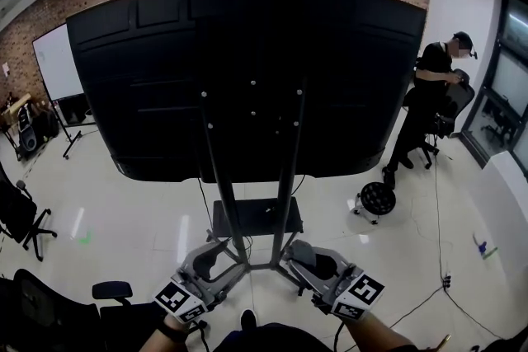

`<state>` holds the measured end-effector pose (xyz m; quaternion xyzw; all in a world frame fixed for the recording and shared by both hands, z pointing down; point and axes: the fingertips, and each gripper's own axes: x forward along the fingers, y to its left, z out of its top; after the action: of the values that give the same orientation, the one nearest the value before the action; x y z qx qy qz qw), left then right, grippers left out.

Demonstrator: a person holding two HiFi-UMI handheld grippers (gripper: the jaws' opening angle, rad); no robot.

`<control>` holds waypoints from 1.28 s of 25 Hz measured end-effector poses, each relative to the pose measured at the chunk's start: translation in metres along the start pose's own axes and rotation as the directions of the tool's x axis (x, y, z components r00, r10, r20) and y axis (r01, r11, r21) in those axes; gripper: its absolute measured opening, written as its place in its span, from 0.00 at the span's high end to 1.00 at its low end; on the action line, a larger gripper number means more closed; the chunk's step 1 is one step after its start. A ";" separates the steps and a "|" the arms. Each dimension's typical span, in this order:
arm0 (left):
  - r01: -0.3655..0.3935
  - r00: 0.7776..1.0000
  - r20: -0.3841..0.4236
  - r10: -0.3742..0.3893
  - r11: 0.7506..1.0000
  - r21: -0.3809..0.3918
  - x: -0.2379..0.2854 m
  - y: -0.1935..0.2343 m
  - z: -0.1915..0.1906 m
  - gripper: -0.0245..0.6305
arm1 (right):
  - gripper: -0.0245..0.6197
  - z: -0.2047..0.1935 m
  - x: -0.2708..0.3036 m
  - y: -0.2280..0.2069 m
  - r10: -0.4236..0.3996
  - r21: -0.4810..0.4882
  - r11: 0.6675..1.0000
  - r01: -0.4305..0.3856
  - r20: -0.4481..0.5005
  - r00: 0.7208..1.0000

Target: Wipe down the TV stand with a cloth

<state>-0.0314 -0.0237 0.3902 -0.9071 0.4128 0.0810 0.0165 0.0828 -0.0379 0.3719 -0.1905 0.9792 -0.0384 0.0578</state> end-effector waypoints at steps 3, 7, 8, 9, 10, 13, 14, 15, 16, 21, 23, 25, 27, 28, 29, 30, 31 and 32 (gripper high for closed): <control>0.031 0.999 0.015 -0.031 0.999 0.016 0.016 0.032 0.012 0.57 | 0.85 0.010 0.026 -0.021 -0.017 -0.035 0.999 0.017 0.010 1.000; 0.071 0.996 0.041 -0.073 0.996 0.045 0.032 0.070 0.032 0.57 | 0.85 0.025 0.065 -0.047 -0.046 -0.070 0.996 0.049 0.036 0.998; 0.083 0.995 0.048 -0.086 0.995 0.055 0.036 0.077 0.036 0.57 | 0.84 0.029 0.073 -0.052 -0.055 -0.077 0.995 0.059 0.047 0.997; 0.099 0.993 0.054 -0.102 0.993 0.067 0.039 0.084 0.039 0.57 | 0.85 0.033 0.080 -0.056 -0.064 -0.084 0.994 0.069 0.060 0.996; 0.116 0.991 0.057 -0.121 0.990 0.080 0.042 0.090 0.042 0.57 | 0.85 0.037 0.086 -0.060 -0.071 -0.093 0.993 0.077 0.073 0.995; 0.153 0.986 0.053 -0.159 0.983 0.099 0.048 0.106 0.047 0.57 | 0.85 0.049 0.104 -0.064 -0.076 -0.119 0.989 0.087 0.091 0.993; 0.158 0.985 0.055 -0.164 0.982 0.099 0.051 0.111 0.049 0.57 | 0.85 0.053 0.110 -0.063 -0.070 -0.126 0.989 0.082 0.092 0.993; 0.163 0.984 0.059 -0.169 0.982 0.099 0.054 0.116 0.051 0.56 | 0.85 0.058 0.114 -0.063 -0.065 -0.135 0.988 0.077 0.092 0.994; 0.168 0.983 0.063 -0.175 0.981 0.101 0.057 0.120 0.053 0.56 | 0.85 0.063 0.118 -0.064 -0.063 -0.149 0.986 0.076 0.090 0.994; 0.190 0.976 0.079 -0.203 0.971 0.147 0.073 0.128 0.070 0.56 | 0.85 0.091 0.133 -0.077 -0.039 -0.290 0.955 0.058 0.071 0.997; 0.189 0.974 0.092 -0.206 0.967 0.170 0.079 0.130 0.082 0.56 | 0.85 0.106 0.138 -0.080 -0.016 -0.349 0.936 0.037 0.063 0.998; 0.190 0.970 0.110 -0.216 0.961 0.202 0.085 0.131 0.096 0.56 | 0.85 0.123 0.141 -0.083 0.000 -0.402 0.915 0.024 0.059 0.998; 0.193 0.966 0.121 -0.228 0.949 0.248 0.091 0.130 0.111 0.56 | 0.85 0.142 0.142 -0.088 0.006 -0.457 0.889 0.021 0.056 0.998; 0.194 0.965 0.124 -0.233 0.944 0.269 0.095 0.130 0.118 0.56 | 0.85 0.152 0.144 -0.091 0.006 -0.483 0.875 0.022 0.056 0.998; 0.195 0.963 0.125 -0.238 0.938 0.285 0.098 0.129 0.125 0.56 | 0.85 0.163 0.146 -0.094 0.007 -0.508 0.861 0.023 0.057 0.998; 0.198 0.961 0.128 -0.244 0.934 0.297 0.101 0.129 0.133 0.56 | 0.85 0.174 0.149 -0.096 0.010 -0.533 0.846 0.023 0.060 0.998; 0.201 0.959 0.133 -0.252 0.930 0.307 0.104 0.129 0.141 0.56 | 0.85 0.185 0.153 -0.097 0.016 -0.560 0.828 0.021 0.061 0.998; 0.204 0.956 0.139 -0.259 0.925 0.321 0.107 0.129 0.150 0.56 | 0.85 0.196 0.156 -0.097 0.021 -0.590 0.807 0.018 0.059 0.998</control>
<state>-0.0791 -0.1738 0.2295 -0.9252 0.3067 0.0955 0.2020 0.0001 -0.1974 0.1714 -0.1996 0.9406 0.2735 0.0266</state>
